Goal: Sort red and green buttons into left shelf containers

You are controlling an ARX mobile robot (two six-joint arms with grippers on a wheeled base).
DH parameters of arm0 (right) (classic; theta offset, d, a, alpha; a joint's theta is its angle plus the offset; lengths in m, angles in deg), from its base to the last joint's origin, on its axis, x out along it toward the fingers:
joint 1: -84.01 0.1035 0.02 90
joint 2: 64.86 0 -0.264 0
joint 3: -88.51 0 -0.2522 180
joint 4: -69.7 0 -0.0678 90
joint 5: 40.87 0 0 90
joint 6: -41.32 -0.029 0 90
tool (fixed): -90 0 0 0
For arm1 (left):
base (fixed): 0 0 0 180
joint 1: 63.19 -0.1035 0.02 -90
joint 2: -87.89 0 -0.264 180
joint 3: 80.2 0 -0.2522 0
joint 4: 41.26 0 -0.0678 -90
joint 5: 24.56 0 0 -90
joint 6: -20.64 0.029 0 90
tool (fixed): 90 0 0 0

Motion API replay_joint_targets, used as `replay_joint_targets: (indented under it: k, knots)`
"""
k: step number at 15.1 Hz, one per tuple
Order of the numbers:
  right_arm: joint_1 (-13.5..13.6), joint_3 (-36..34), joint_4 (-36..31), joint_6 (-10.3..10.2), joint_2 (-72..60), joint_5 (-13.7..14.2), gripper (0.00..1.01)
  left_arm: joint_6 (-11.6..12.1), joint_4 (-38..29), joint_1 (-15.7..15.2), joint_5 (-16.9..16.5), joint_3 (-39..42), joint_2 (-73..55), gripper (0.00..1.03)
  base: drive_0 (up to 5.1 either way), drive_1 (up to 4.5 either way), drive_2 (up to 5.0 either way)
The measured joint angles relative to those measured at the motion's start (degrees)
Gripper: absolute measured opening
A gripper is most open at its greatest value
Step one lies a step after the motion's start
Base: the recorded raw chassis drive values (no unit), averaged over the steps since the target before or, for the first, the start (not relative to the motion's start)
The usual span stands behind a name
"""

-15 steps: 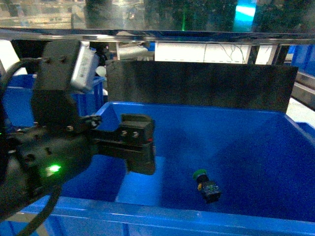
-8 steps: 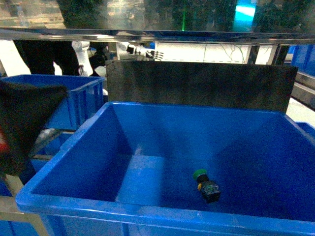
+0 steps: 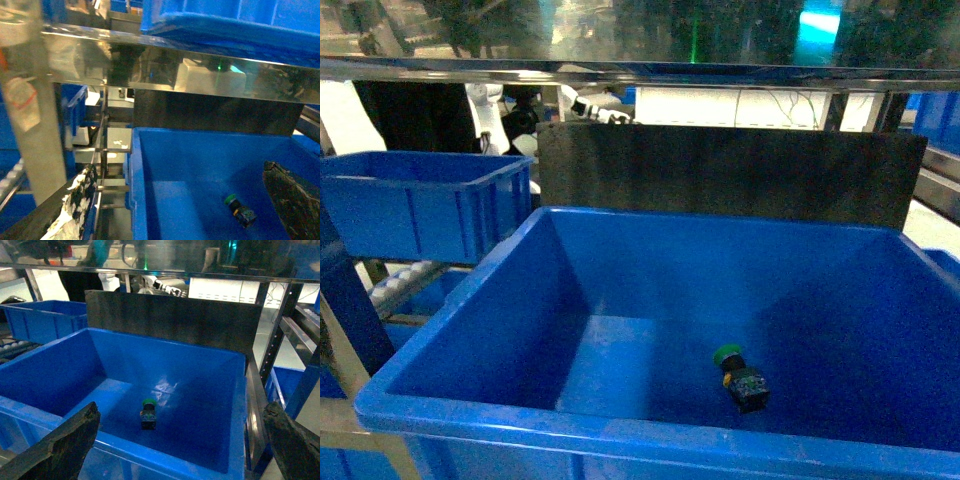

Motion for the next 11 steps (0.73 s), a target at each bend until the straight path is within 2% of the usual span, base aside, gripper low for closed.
replay_joint_targets:
  k: [2, 5, 6, 7, 8, 9, 10, 11]
  knots:
    - [0.00, 0.00, 0.00, 0.00, 0.00, 0.00, 0.98, -0.61, 3.72, -1.81, 0.20, 0.00, 4.22, 0.98, 0.0, 0.00, 0.0]
    - [0.00, 0.00, 0.00, 0.00, 0.00, 0.00, 0.98, -4.33, 10.67, -6.99, -1.75, -0.13, 12.59, 0.98, 0.0, 0.00, 0.0]
    - [0.02, 0.00, -0.04, 0.00, 0.02, -0.04, 0.98, -5.09, 10.80, -6.80, -2.29, -0.37, 12.28, 0.98, 0.0, 0.00, 0.0]
    - [14.60, -2.75, -5.22, 0.42, 5.22, 23.85, 0.70, 3.58, 6.99, -6.43, 3.67, 3.34, 14.25, 0.73, 0.0, 0.00, 0.0]
    - [13.92, -3.50, -5.03, 0.39, 5.31, 29.97, 0.34, 8.13, 6.62, -6.36, 3.85, 6.82, 17.40, 0.37, 0.0, 0.00, 0.0]
    - [13.90, -5.53, -4.81, 0.39, 7.26, 29.94, 0.10, 8.52, 6.97, -6.32, 3.89, 8.44, 19.50, 0.13, 0.0, 0.00, 0.0]
    - [13.90, -5.53, -5.14, 0.39, 7.56, 29.94, 0.02, 8.44, 7.15, -6.32, 3.85, 9.14, 20.52, 0.01, 0.0, 0.00, 0.0]
    - [13.90, -5.53, -5.14, 0.42, 7.50, 29.94, 0.02, 8.66, 7.50, -6.32, 3.82, 9.77, 21.24, 0.02, 0.0, 0.00, 0.0]
